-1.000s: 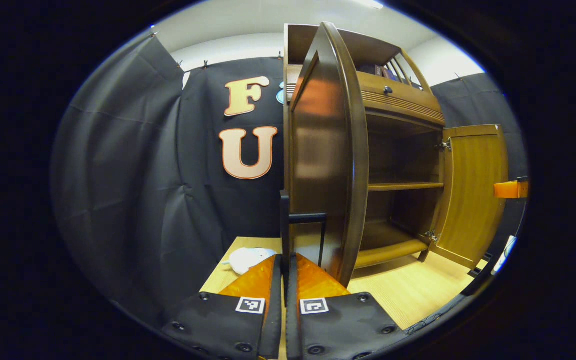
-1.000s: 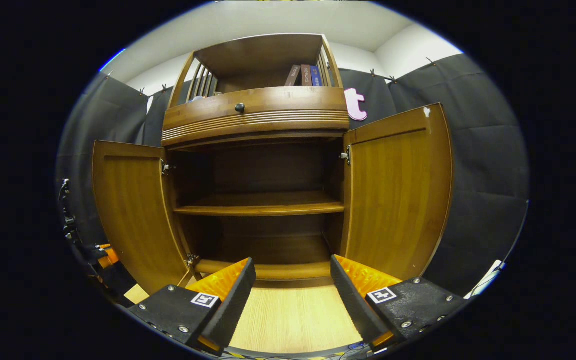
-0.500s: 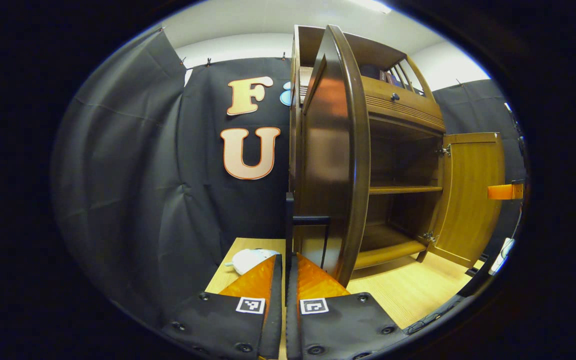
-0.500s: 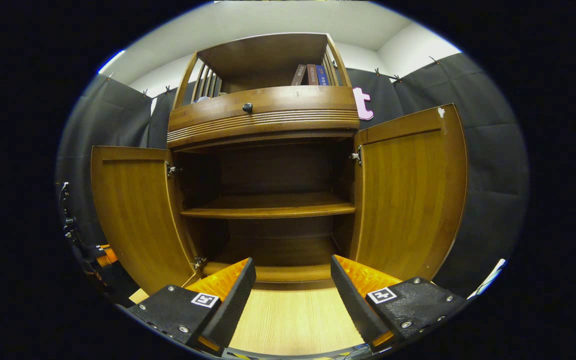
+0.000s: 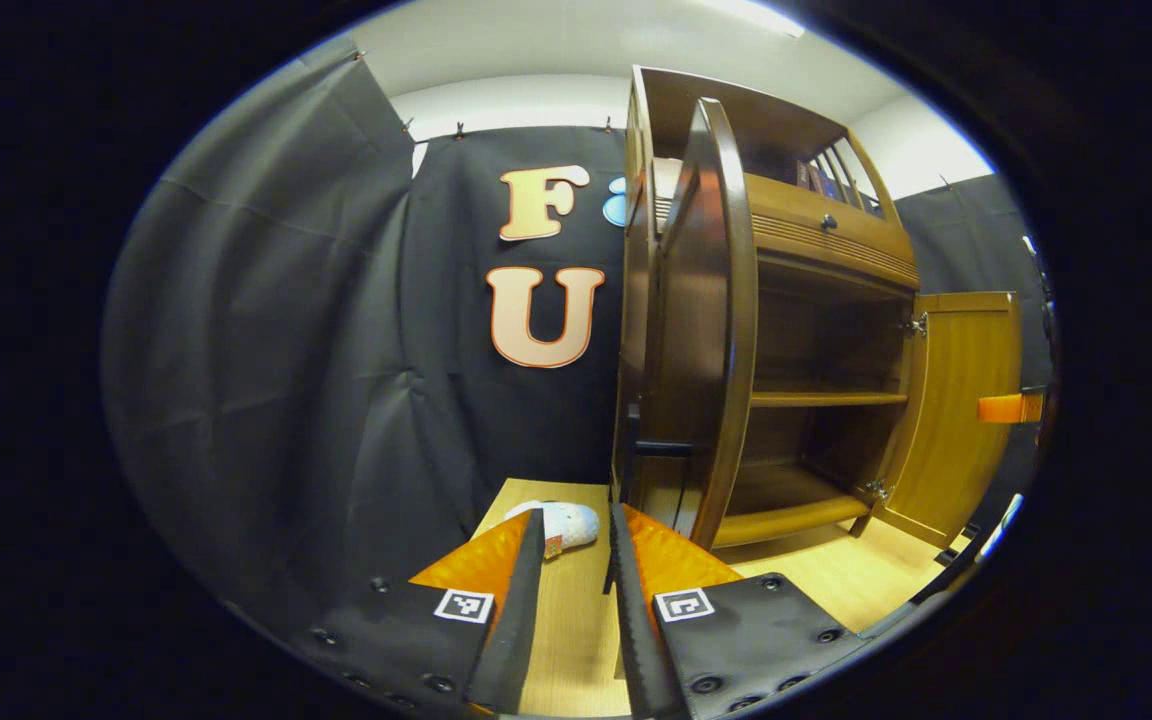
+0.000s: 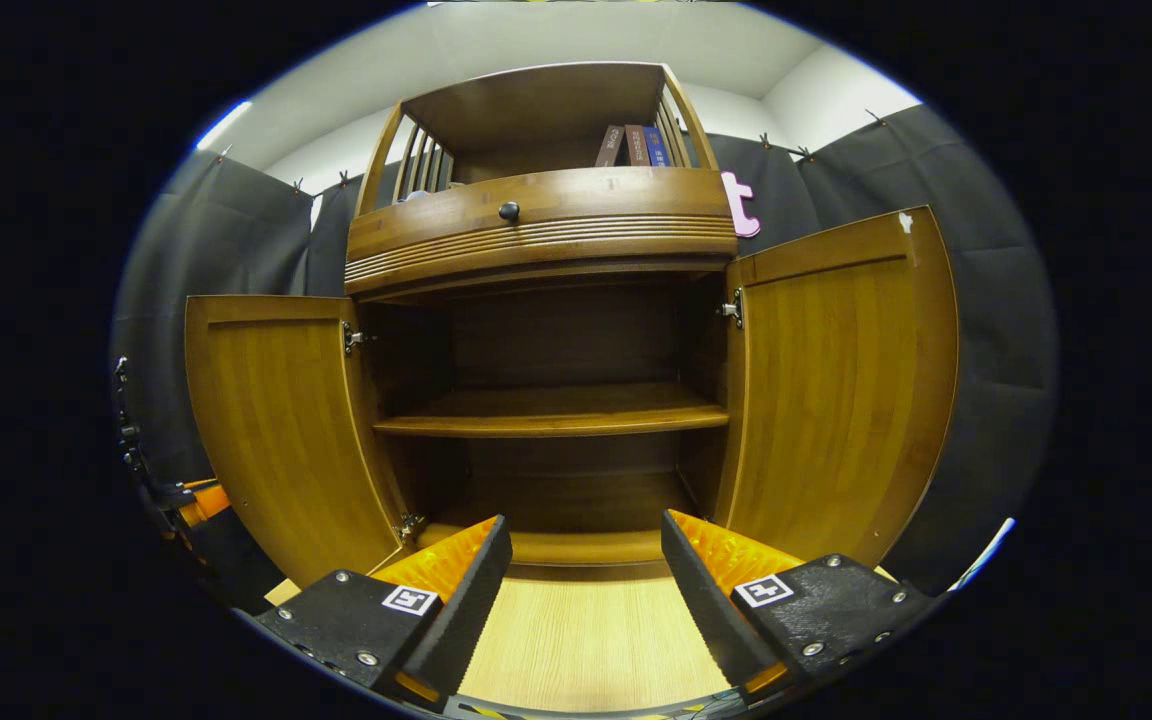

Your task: Open the right door of the double-door shoe cabinet with the right hand, and open the left door with the left hand.

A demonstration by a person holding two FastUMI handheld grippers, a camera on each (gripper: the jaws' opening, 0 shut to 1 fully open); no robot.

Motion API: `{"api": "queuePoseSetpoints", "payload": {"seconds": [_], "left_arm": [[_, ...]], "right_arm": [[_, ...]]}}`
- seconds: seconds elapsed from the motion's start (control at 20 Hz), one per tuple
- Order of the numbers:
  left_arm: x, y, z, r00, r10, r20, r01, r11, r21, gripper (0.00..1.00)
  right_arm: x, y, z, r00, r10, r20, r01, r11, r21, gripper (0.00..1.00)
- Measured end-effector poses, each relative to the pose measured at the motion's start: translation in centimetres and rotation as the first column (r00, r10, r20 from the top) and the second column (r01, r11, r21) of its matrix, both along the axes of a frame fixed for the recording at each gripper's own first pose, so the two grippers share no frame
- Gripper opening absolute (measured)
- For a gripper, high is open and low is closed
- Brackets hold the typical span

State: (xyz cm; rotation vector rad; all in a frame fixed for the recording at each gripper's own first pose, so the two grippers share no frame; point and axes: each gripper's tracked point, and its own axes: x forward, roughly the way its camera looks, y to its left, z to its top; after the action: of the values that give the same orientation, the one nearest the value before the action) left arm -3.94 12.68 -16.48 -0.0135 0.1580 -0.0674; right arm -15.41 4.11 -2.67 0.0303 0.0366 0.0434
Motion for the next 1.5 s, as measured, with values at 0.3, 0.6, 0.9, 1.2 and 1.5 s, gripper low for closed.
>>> {"api": "queuePoseSetpoints", "payload": {"seconds": [0.3,0.6,0.9,1.2,1.5], "left_arm": [[-3.0,-0.4,1.7,0.998,0.055,-0.043,-0.052,0.997,0.048,0.48],[-4.1,-2.9,7.4,0.996,0.092,-0.007,-0.091,0.993,0.082,0.73],[-3.1,-7.9,13.1,0.999,0.045,0.028,-0.046,0.997,0.065,0.94],[-0.6,-12.3,16.8,0.998,-0.009,0.069,0.009,1.0,0.001,0.96],[0.9,-13.9,20.5,0.992,-0.016,0.123,0.016,1.0,-0.003,0.95]], "right_arm": [[-0.3,-1.4,0.8,1.0,-0.025,0.008,0.025,1.0,-0.014,0.92],[-1.2,-3.9,4.1,0.996,-0.079,0.04,0.081,0.995,-0.058,0.93],[-1.9,-5.5,8.1,0.994,-0.083,0.074,0.086,0.996,-0.039,0.92],[-2.4,-5.6,14.0,0.983,-0.1,0.155,0.125,0.979,-0.159,0.92],[-2.6,-4.8,16.4,0.981,-0.061,0.183,0.082,0.99,-0.112,0.92]]}}
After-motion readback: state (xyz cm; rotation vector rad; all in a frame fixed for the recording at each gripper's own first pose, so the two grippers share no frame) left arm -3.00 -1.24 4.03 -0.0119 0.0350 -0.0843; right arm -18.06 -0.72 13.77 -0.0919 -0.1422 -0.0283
